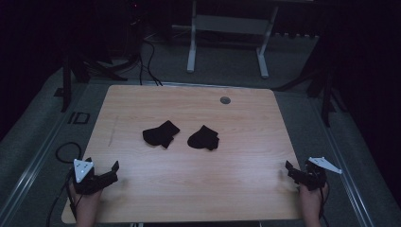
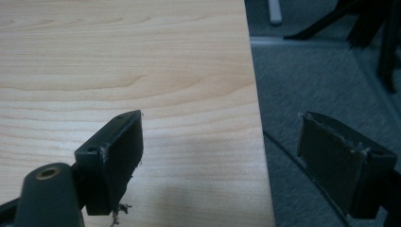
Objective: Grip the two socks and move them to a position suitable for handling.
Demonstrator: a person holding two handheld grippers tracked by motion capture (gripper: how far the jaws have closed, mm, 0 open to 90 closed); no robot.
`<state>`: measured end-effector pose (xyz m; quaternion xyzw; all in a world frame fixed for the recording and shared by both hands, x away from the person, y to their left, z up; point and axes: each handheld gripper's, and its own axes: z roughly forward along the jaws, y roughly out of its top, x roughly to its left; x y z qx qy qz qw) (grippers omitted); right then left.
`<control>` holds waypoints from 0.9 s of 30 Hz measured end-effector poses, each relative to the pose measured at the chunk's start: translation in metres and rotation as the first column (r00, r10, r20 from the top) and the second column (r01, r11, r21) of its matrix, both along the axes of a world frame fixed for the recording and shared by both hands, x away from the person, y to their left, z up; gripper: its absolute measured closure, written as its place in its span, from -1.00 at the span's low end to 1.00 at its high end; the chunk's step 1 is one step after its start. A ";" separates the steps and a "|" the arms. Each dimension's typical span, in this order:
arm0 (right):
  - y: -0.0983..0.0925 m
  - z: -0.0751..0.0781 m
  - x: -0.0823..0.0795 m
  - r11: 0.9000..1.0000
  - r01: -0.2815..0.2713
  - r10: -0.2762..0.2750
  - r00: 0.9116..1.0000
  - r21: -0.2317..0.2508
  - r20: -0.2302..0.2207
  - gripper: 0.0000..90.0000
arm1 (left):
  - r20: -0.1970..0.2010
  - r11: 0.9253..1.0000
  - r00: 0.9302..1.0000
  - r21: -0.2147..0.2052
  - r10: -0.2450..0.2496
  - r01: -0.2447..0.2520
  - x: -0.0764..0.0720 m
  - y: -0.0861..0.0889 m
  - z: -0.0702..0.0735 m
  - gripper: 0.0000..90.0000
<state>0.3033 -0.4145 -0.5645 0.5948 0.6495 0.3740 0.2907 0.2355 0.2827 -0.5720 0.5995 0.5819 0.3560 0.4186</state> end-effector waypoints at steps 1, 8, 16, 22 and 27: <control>0.000 0.000 0.000 1.000 0.000 0.000 1.000 0.000 0.000 -0.66 | -0.007 1.000 1.000 0.015 -0.008 0.008 0.001 -0.001 0.000 -0.98; -0.003 0.000 0.001 0.996 -0.081 0.081 0.997 0.043 -0.010 -0.60 | -0.033 0.999 0.999 -0.009 -0.035 0.034 0.004 -0.001 -0.001 -0.98; 0.008 0.008 0.004 0.981 -0.194 0.195 0.977 0.023 -0.083 -0.66 | 0.005 0.999 0.999 -0.018 -0.040 0.040 -0.003 -0.002 0.004 -0.98; 0.032 0.014 0.006 0.954 -0.296 0.291 0.951 -0.037 -0.107 -0.68 | 0.014 0.999 0.999 -0.011 -0.037 0.037 -0.009 -0.010 0.007 -0.98; 0.048 0.021 0.010 0.931 -0.363 0.358 0.928 -0.040 -0.102 -0.69 | -0.022 0.997 0.997 0.018 -0.069 0.069 -0.009 -0.017 0.006 -0.98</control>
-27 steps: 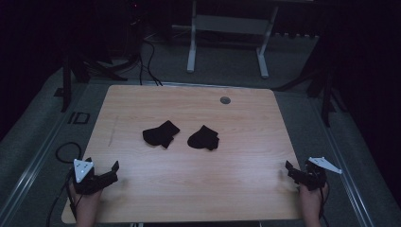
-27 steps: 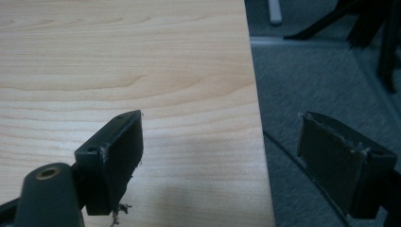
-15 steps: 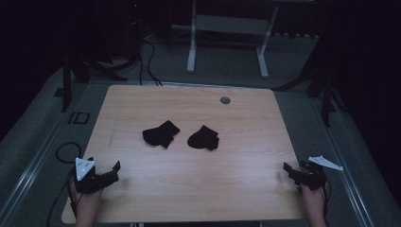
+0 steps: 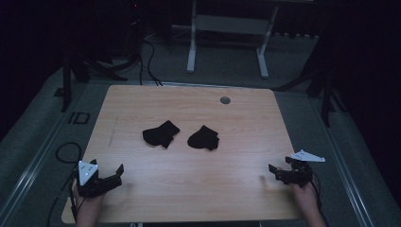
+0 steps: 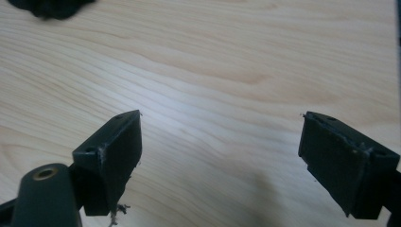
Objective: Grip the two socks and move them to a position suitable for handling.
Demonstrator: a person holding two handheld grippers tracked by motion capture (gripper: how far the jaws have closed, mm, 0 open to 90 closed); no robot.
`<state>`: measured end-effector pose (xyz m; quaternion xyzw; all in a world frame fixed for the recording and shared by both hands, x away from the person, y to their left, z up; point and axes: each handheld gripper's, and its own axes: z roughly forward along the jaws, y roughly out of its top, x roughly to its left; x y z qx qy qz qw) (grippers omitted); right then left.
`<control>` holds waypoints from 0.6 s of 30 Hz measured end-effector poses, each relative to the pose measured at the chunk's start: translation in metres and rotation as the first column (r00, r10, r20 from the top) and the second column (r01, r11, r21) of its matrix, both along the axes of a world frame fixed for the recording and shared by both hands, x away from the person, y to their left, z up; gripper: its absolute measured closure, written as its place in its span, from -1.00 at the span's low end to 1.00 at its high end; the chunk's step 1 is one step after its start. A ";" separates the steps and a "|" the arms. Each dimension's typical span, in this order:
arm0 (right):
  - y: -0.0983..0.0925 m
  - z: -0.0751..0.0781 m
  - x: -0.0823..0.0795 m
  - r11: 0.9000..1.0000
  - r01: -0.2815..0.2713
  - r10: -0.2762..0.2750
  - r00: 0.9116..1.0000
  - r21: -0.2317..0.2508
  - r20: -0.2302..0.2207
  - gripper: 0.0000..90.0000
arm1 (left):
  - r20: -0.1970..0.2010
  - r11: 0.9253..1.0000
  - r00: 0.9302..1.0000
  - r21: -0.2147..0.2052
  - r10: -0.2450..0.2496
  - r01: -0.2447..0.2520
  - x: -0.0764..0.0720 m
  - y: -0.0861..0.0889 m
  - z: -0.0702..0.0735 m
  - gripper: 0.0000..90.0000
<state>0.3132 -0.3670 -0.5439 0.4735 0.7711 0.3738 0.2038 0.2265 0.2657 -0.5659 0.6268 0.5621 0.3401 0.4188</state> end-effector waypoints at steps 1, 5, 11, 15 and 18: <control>0.002 0.001 0.001 1.000 -0.010 0.010 1.000 0.001 0.001 -0.68 | -0.008 1.000 1.000 -0.001 -0.003 0.003 0.000 -0.002 0.000 -0.98; 0.017 0.005 0.004 0.999 -0.053 0.053 0.999 -0.012 0.004 -0.67 | -0.036 0.998 0.999 -0.065 -0.029 0.027 0.001 -0.003 -0.001 -0.98; 0.038 0.012 0.012 0.992 -0.127 0.127 0.992 0.009 -0.021 -0.68 | -0.088 0.997 0.996 -0.082 -0.014 0.006 0.000 -0.003 0.001 -0.98; 0.053 0.015 0.017 0.987 -0.159 0.159 0.987 0.012 -0.017 -0.69 | -0.107 0.997 0.994 -0.078 -0.004 -0.004 -0.001 -0.002 0.002 -0.98; 0.064 0.017 0.022 0.982 -0.189 0.189 0.982 0.029 -0.010 -0.69 | -0.112 0.998 0.994 -0.068 -0.003 -0.005 -0.001 -0.002 0.003 -0.98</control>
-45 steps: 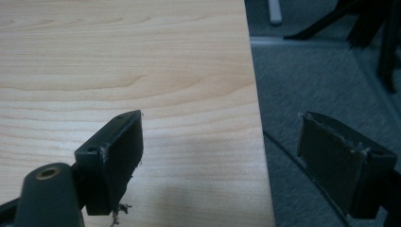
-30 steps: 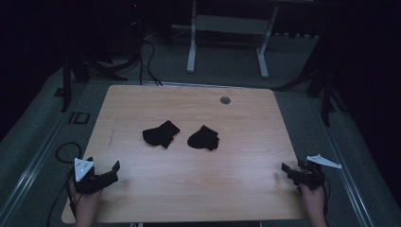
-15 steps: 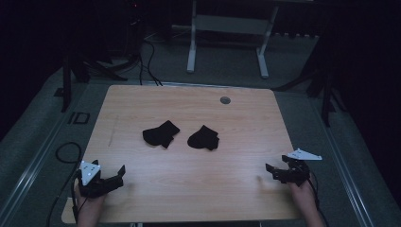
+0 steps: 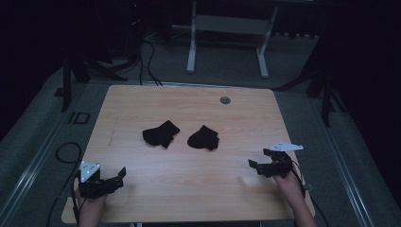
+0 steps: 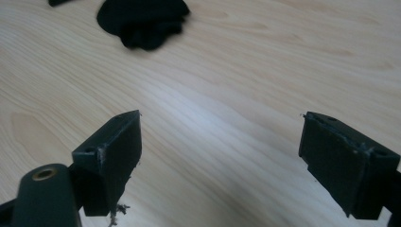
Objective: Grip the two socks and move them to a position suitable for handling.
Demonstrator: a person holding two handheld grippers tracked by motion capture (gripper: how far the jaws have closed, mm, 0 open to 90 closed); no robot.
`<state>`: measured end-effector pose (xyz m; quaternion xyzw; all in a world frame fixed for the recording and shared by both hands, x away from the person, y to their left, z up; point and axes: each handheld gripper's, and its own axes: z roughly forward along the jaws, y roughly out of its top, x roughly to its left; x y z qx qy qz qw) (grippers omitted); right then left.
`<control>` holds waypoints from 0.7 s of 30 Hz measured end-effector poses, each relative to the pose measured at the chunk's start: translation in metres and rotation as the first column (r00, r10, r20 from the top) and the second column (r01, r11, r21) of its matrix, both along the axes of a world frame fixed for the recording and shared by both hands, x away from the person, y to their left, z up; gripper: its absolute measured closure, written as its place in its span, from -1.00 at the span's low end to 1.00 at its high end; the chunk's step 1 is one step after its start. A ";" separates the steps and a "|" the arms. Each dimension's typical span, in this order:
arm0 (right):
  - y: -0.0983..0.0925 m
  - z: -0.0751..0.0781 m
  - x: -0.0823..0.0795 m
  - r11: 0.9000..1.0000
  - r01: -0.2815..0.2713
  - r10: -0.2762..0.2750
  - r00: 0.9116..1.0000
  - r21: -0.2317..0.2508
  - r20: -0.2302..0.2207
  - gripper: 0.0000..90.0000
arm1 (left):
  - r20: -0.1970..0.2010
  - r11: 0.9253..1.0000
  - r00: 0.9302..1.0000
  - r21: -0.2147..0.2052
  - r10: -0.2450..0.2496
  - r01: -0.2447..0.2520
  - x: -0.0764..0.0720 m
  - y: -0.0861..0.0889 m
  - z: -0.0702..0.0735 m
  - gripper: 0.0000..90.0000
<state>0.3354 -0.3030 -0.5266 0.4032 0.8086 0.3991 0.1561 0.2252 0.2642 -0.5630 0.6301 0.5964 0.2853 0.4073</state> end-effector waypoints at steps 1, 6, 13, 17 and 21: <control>0.004 0.001 0.002 1.000 -0.010 0.010 1.000 -0.003 0.001 -0.69 | 0.001 1.000 1.000 0.000 -0.002 0.002 0.000 0.000 0.000 -0.98; 0.027 0.004 0.013 0.999 -0.053 0.053 0.999 0.006 -0.002 -0.69 | -0.006 1.000 1.000 -0.003 -0.018 0.018 0.000 -0.001 0.000 -0.98; 0.065 0.002 0.026 0.996 -0.091 0.091 0.996 0.016 -0.016 -0.68 | -0.013 0.999 0.999 0.016 -0.039 0.039 -0.001 -0.002 0.000 -0.98; 0.088 0.000 0.035 0.992 -0.126 0.126 0.992 -0.004 -0.016 -0.68 | -0.007 0.999 0.999 0.012 -0.037 0.037 -0.001 -0.002 0.001 -0.98; 0.108 -0.001 0.045 0.988 -0.156 0.155 0.988 -0.011 -0.022 -0.68 | -0.001 0.999 0.999 0.010 -0.036 0.036 -0.003 -0.001 0.001 -0.98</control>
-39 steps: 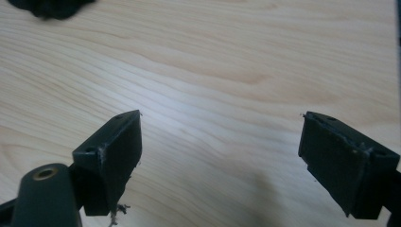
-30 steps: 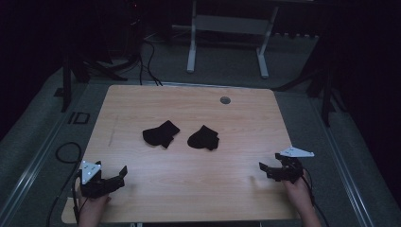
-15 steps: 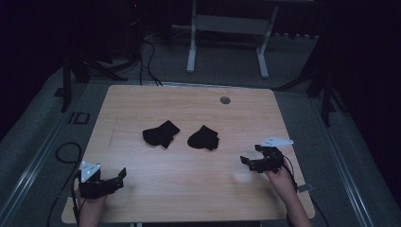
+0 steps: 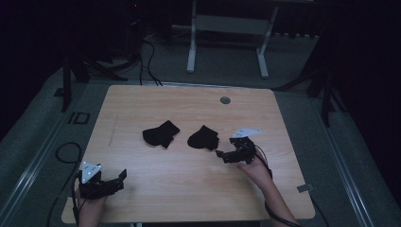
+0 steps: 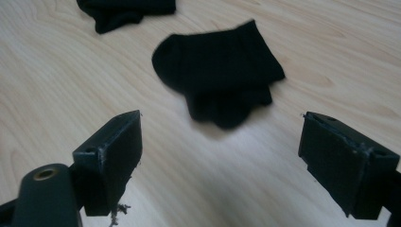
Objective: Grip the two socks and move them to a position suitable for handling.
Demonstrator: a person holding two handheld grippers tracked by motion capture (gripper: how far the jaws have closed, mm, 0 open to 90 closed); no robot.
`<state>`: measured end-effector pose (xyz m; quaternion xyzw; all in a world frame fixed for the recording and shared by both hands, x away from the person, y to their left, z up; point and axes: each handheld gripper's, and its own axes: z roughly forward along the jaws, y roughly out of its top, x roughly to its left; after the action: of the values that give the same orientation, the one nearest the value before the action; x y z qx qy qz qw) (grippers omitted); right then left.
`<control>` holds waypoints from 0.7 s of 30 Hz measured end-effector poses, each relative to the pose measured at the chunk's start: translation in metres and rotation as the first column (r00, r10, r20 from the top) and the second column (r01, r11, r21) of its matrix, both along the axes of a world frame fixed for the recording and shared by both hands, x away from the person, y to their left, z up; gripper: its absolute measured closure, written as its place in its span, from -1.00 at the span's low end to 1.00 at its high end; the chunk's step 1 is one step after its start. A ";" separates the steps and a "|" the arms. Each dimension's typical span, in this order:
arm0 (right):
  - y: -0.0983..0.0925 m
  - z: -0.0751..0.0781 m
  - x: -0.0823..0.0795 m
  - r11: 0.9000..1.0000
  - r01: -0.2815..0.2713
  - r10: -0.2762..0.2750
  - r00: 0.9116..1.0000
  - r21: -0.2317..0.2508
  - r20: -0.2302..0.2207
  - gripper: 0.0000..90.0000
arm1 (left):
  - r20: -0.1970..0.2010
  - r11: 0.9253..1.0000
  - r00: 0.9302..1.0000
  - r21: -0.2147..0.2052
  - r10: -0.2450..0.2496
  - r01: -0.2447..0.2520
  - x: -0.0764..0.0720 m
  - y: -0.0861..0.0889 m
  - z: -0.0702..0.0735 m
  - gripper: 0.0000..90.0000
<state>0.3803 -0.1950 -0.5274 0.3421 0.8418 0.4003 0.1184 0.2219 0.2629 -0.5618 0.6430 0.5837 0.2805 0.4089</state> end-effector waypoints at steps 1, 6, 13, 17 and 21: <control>0.005 0.000 0.003 1.000 -0.010 0.010 1.000 0.004 -0.004 -0.68 | 0.003 1.000 1.000 -0.002 0.002 -0.002 -0.001 0.000 0.000 -0.98; 0.030 -0.001 0.018 0.999 -0.033 0.033 0.999 -0.021 0.009 -0.64 | 0.006 1.000 1.000 -0.007 -0.007 0.007 -0.002 0.000 0.001 -0.98; 0.059 -0.006 0.041 0.998 -0.032 0.033 0.999 -0.046 0.015 -0.58 | 0.002 1.000 1.000 0.004 -0.016 0.016 -0.001 -0.002 0.000 -0.98; 0.073 -0.012 0.050 0.997 -0.026 0.027 1.000 -0.071 0.015 -0.52 | 0.006 1.000 1.000 0.001 -0.015 0.015 -0.002 0.001 0.000 -0.98; 0.080 -0.027 0.056 0.995 -0.014 0.014 1.000 -0.096 -0.004 -0.40 | 0.005 1.000 1.000 -0.004 -0.012 0.012 -0.002 0.001 -0.001 -0.98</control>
<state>0.4361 -0.1151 -0.5539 0.3307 0.8627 0.3597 0.1305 0.2197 0.2644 -0.5627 0.6450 0.5795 0.2785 0.4131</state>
